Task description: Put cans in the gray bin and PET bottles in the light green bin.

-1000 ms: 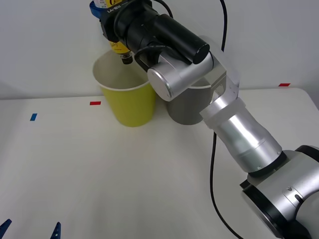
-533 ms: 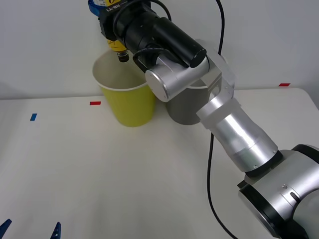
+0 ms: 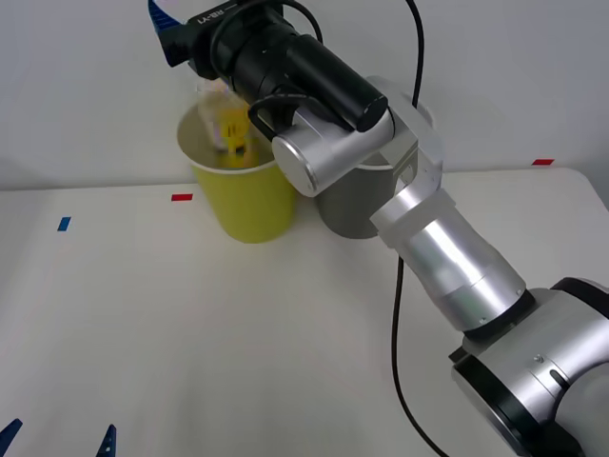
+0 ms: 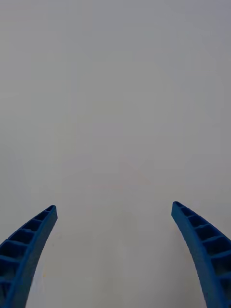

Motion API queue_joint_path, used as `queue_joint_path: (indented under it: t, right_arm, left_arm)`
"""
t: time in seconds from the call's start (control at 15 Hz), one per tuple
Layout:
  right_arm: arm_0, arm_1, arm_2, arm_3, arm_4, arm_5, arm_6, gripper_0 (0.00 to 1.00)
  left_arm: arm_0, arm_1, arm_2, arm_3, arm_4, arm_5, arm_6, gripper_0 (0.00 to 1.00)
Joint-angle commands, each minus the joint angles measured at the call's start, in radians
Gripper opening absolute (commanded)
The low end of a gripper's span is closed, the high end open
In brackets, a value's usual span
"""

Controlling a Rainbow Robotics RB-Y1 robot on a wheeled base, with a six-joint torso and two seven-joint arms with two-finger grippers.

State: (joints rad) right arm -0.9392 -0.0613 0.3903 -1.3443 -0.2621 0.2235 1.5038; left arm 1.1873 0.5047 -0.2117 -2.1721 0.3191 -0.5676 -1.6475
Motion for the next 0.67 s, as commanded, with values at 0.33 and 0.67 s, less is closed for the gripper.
queue_joint_path:
  t: [0.33, 0.67]
  right_arm:
    - [0.020, -0.002, -0.001, -0.016, 0.034, 0.007, 0.007, 1.00]
    - [0.042, -0.005, -0.002, -0.041, 0.052, 0.008, 0.013, 1.00]
  left_arm:
    - [0.000, 0.000, 0.000, 0.000, 0.000, 0.000, 0.000, 1.00]
    - [0.000, 0.000, 0.000, 0.000, 0.000, 0.000, 0.000, 1.00]
